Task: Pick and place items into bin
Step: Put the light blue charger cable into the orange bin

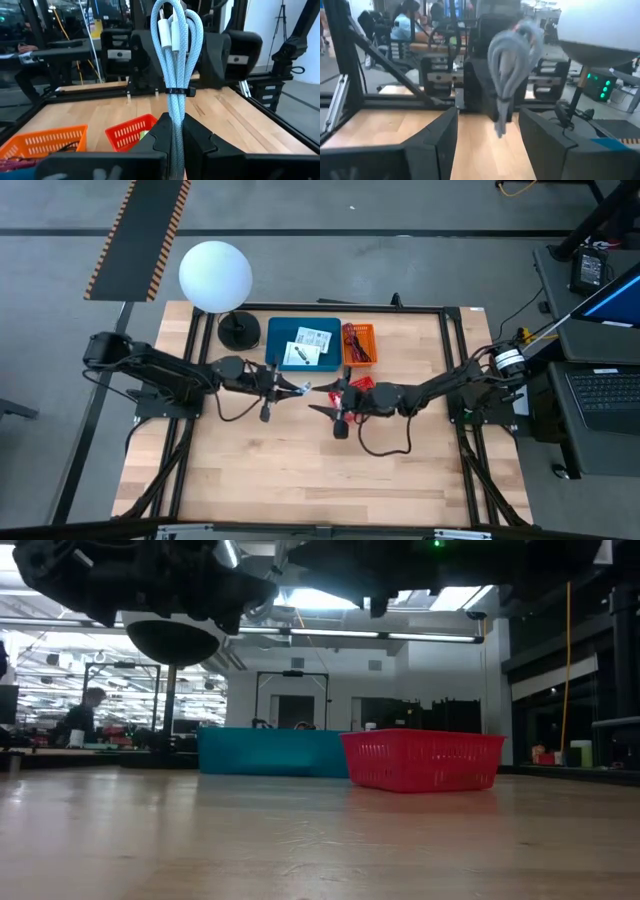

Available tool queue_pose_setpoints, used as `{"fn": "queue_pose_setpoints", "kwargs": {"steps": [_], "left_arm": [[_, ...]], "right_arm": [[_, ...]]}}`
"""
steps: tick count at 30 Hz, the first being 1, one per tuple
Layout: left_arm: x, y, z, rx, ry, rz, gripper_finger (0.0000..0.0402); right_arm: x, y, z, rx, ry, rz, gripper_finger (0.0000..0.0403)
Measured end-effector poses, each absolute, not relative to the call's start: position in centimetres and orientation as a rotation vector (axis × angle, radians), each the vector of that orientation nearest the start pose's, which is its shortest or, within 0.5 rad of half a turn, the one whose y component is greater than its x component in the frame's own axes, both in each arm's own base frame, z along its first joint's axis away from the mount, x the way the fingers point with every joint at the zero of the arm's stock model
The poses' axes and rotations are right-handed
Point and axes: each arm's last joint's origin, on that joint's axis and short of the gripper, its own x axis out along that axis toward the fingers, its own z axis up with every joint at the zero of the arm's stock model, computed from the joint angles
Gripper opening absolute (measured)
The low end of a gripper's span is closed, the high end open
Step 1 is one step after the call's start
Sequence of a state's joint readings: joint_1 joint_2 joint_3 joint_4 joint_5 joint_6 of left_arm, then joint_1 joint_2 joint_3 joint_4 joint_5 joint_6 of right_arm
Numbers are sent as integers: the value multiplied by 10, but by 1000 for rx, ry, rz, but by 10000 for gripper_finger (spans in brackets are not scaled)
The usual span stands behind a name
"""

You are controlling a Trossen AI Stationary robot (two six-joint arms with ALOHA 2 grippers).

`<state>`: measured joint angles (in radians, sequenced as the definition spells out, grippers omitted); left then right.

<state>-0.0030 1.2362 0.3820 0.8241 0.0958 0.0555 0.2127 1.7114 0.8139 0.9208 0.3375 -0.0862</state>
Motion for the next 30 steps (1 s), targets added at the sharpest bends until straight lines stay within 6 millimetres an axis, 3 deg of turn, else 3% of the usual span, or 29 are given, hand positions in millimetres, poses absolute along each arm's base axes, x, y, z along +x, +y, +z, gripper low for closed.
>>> {"fn": "queue_pose_setpoints", "kwargs": {"steps": [13, 21, 25, 30], "left_arm": [[262, -5, 207, 66, 20, -152, 17], [263, -5, 206, 81, 33, -154, 17], [263, -5, 205, 75, 37, -153, 17], [263, -5, 205, 73, 40, -150, 17]], "right_arm": [[352, 59, 220, -90, -20, -144, 188], [352, 59, 221, -107, -28, -146, 186], [352, 59, 221, -107, -29, -145, 155], [352, 59, 221, -108, -26, -143, 77]]}}
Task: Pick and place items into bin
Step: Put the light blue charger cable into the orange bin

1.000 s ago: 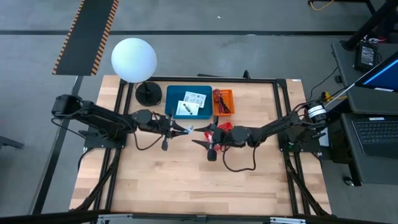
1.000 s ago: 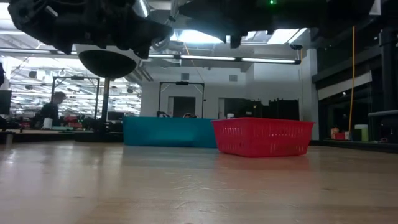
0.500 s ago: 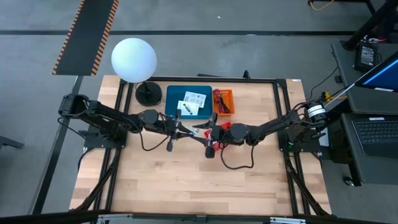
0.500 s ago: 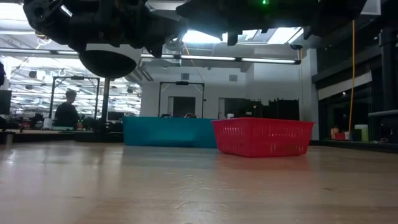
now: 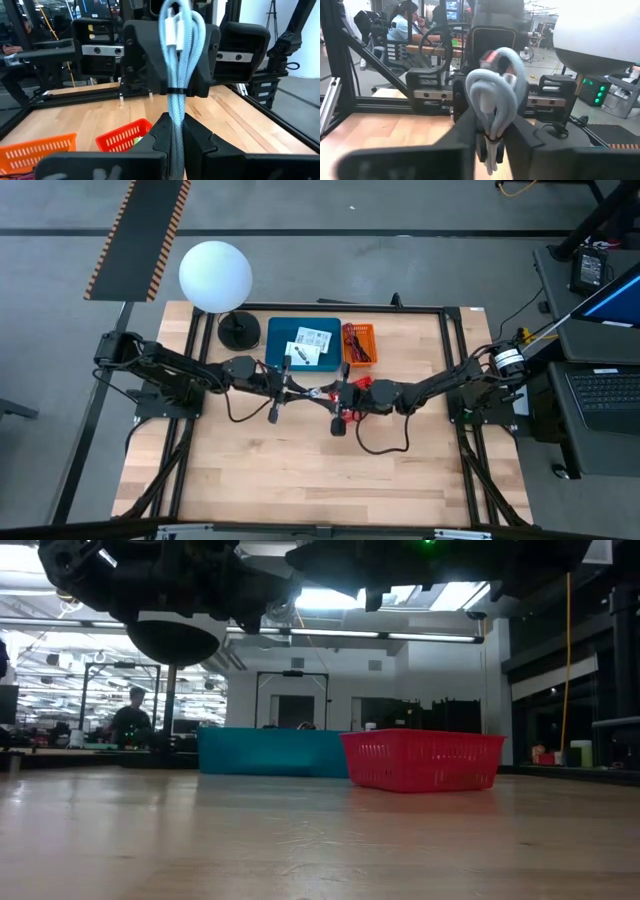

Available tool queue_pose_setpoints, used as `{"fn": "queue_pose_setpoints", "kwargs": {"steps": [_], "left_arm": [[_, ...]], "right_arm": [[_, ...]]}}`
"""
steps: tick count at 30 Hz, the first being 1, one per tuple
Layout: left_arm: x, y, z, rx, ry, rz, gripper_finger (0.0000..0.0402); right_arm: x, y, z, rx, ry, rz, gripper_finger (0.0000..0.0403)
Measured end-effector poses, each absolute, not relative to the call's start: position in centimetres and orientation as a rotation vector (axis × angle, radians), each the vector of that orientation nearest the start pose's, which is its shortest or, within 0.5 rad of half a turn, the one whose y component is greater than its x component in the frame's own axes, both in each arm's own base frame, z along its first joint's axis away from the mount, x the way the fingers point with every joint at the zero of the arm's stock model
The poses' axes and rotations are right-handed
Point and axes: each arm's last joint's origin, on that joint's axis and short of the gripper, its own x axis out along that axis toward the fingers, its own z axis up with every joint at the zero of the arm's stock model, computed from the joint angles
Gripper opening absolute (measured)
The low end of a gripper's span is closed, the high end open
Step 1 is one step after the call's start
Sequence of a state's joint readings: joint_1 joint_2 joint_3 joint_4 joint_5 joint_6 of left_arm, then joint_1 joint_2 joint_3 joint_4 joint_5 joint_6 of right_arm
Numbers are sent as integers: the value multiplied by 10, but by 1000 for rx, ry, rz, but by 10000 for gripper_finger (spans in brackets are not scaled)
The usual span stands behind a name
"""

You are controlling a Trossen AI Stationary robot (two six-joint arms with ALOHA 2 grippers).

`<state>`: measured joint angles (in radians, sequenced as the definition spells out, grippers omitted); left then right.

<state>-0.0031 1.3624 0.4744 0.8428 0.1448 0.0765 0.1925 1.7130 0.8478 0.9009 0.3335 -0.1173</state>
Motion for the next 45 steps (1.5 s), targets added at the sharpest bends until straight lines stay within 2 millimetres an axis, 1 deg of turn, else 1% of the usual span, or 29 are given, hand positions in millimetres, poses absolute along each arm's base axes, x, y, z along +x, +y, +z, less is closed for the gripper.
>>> {"fn": "queue_pose_setpoints", "kwargs": {"steps": [3, 4, 9, 13, 17, 21, 25, 28, 31, 35, 37, 40, 45], "left_arm": [[263, -5, 204, 68, 50, -151, 18], [263, -5, 204, 62, 53, -152, 19], [263, -5, 204, 40, 55, -133, 40], [263, -4, 204, 20, 55, -121, 56], [261, -4, 206, 19, 54, -118, 63], [254, -4, 212, 23, 90, -110, 65], [242, -5, 219, 62, 133, -126, 61], [232, -4, 226, 99, 153, -123, 57], [219, -3, 230, 129, 208, -89, 52], [204, 0, 233, 150, 279, -1, 44], [199, 1, 234, 145, 300, 35, 39], [196, 2, 234, 139, 309, 59, 27], [194, 2, 225, 131, 336, 64, 7]], "right_arm": [[352, 59, 220, -109, -17, -142, 26], [352, 59, 219, -108, -14, -141, 19], [352, 59, 219, -104, -12, -143, 28], [352, 59, 218, -108, 3, -145, 18], [352, 58, 217, -114, 24, -150, 17], [346, 57, 224, -124, 67, -192, 17], [336, 53, 236, -111, 101, -247, 17], [330, 50, 239, -103, 151, -293, 17], [323, 47, 243, -102, 189, -358, 17], [317, 44, 248, -91, 209, -429, 19], [313, 40, 248, -101, 234, -493, 22], [309, 29, 245, -53, 276, -589, 17], [305, 10, 237, 46, 340, -674, 17]]}}
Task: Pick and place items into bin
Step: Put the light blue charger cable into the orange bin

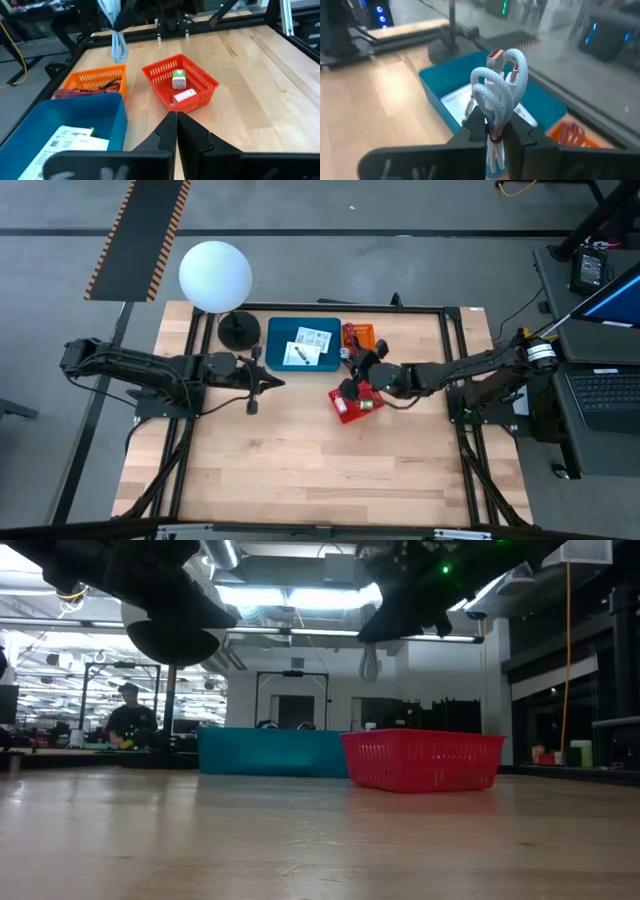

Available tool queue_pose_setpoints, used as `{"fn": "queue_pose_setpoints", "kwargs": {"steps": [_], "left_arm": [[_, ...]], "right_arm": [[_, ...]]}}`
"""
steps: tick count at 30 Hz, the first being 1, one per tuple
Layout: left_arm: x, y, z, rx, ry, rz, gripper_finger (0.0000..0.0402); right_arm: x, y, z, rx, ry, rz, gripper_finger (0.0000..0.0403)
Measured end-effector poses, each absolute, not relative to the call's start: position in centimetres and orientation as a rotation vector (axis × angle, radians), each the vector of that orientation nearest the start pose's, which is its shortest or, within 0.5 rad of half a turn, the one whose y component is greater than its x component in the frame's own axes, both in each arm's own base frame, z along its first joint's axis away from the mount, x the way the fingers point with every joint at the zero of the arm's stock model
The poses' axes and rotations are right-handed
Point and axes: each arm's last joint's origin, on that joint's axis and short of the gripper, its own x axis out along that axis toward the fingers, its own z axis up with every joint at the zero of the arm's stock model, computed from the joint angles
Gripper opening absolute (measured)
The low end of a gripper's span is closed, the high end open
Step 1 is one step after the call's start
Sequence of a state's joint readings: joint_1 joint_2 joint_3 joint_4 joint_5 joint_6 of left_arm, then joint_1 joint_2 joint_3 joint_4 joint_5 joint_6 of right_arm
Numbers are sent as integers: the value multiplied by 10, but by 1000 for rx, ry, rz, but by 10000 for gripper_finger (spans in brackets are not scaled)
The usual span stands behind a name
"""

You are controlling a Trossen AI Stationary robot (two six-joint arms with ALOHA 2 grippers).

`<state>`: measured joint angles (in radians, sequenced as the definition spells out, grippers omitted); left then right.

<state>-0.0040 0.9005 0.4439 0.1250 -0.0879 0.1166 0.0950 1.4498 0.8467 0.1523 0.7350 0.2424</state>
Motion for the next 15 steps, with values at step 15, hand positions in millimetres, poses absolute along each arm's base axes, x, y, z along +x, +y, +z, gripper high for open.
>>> {"fn": "queue_pose_setpoints", "kwargs": {"steps": [15], "left_arm": [[193, 2, 223, 106, 336, 69, 5]], "right_arm": [[296, -64, 238, 341, 589, -718, 17]]}}
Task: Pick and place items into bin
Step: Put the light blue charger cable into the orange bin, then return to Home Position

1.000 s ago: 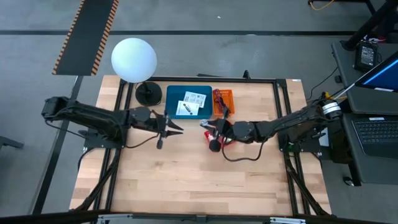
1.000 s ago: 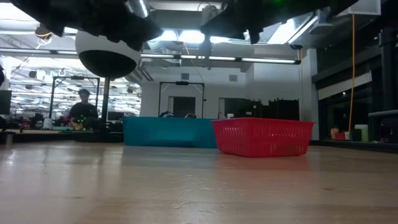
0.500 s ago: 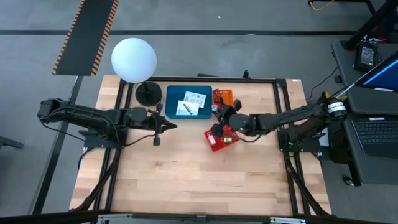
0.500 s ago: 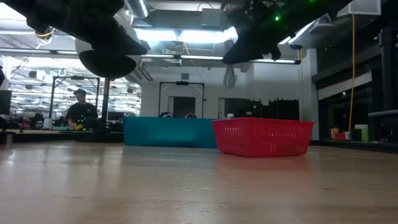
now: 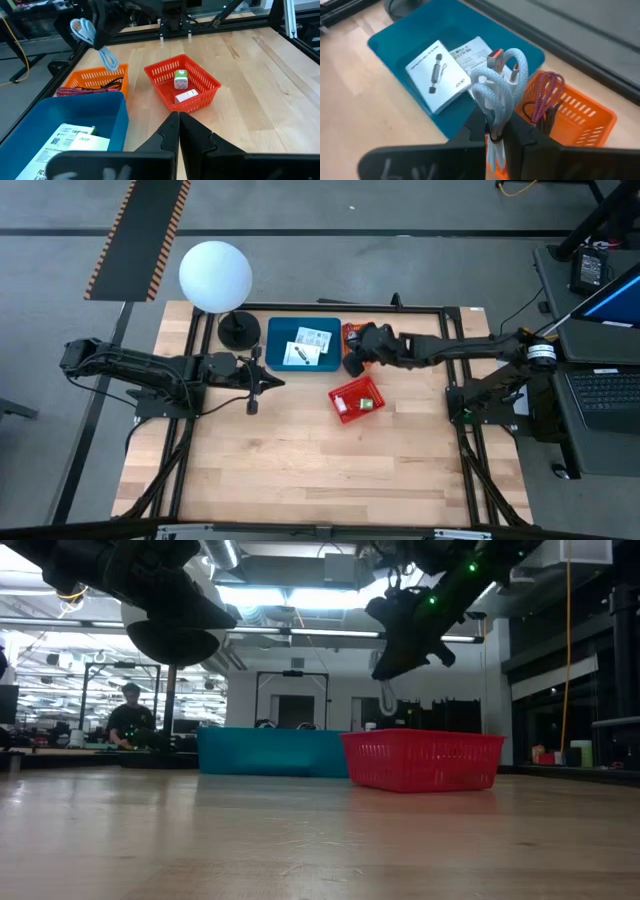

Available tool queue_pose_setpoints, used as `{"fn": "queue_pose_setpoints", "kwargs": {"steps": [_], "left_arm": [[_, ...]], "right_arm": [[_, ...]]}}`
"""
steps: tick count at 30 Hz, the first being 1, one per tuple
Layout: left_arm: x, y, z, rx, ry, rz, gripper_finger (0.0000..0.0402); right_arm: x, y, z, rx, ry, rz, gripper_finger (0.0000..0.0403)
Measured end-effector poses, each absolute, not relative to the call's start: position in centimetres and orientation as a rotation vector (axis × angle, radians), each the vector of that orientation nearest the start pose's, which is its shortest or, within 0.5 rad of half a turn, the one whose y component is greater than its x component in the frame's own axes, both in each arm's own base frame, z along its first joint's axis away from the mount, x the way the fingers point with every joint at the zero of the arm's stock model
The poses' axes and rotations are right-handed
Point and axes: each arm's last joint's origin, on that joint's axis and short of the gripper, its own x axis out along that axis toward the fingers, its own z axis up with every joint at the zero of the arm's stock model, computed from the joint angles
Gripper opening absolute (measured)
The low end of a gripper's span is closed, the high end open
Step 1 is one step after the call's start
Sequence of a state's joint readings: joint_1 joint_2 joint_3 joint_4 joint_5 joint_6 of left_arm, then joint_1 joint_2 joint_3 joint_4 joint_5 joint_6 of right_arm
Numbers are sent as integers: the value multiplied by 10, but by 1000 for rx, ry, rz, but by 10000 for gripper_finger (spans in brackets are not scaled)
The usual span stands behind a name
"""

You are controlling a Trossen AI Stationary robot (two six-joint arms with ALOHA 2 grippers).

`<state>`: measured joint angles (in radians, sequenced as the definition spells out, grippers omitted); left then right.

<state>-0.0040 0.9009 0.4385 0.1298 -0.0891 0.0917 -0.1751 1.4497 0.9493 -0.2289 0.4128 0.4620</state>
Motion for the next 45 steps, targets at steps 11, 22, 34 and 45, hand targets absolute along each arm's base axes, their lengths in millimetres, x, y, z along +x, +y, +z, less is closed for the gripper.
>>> {"fn": "queue_pose_setpoints", "kwargs": {"steps": [11, 22, 34, 45], "left_arm": [[193, 2, 223, 115, 339, 72, 4], [193, 3, 222, 121, 348, 100, 8], [193, 3, 221, 121, 361, 99, 6], [192, 3, 221, 164, 364, 101, 3]], "right_arm": [[289, -92, 245, 463, 677, -653, 17], [300, -101, 211, 465, 760, -730, 17], [303, -118, 188, 456, 827, -777, 50], [302, -118, 189, 397, 862, -751, 123]]}}
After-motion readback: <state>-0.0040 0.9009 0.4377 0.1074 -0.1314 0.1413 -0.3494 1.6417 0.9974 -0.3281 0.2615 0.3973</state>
